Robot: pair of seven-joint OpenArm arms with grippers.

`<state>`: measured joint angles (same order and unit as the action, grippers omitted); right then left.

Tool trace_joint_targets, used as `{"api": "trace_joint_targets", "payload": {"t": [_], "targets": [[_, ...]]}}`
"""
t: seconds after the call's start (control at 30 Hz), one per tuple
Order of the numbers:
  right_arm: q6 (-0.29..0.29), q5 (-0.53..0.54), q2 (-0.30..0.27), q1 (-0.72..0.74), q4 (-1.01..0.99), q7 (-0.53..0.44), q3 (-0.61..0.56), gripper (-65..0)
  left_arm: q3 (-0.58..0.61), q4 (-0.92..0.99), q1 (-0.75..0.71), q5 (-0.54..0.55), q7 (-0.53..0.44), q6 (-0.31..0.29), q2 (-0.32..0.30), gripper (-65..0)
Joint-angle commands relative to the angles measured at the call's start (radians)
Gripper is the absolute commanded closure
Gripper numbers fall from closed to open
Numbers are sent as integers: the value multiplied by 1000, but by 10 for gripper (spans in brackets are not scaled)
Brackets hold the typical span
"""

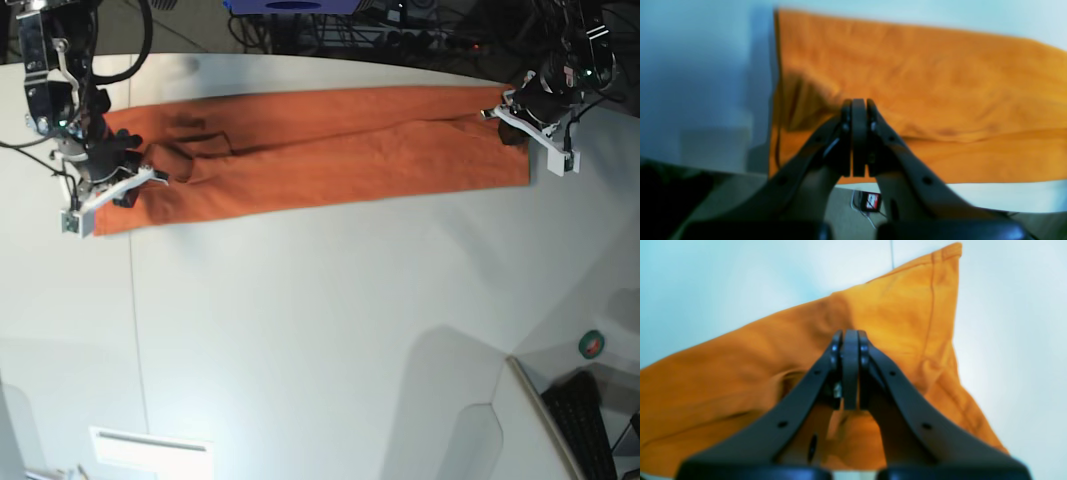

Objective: Layout the t-shirt on the table in an organized manner, then fold the t-shirt properly
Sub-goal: 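Lower both grippers and press the folded strip flat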

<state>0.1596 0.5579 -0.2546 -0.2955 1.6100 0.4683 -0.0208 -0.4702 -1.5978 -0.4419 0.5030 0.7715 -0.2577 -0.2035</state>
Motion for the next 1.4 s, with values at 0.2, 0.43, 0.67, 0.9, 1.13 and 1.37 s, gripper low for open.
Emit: {"api": "trace_joint_targets", "payload": {"t": [0.2,0.43,0.67,0.9,1.13,1.37], "targets": [[1,-5,-12,49,-173,-19,8,0,57,172,136,-155,-20,1,-12,0],[1,-6,-10,38,-244,-42,60,0,113,241,263,-215,-19,1,-15,0],[1,-3,-2,2,-236,-49,95,0,147,267,335,-215,-13,2,-20,0],[1,-8,28,-40,-135,-124,98,0,136,189,326,-212,-11,2,-20,0],[2,-8,30,-104,71,-124,98,0,23,-55,194,-203,-11,-1,-27,0],[2,-8,30,-117,111,-124,98,0,-169,-16,142,-11,-17,-150,-38,0]]}}
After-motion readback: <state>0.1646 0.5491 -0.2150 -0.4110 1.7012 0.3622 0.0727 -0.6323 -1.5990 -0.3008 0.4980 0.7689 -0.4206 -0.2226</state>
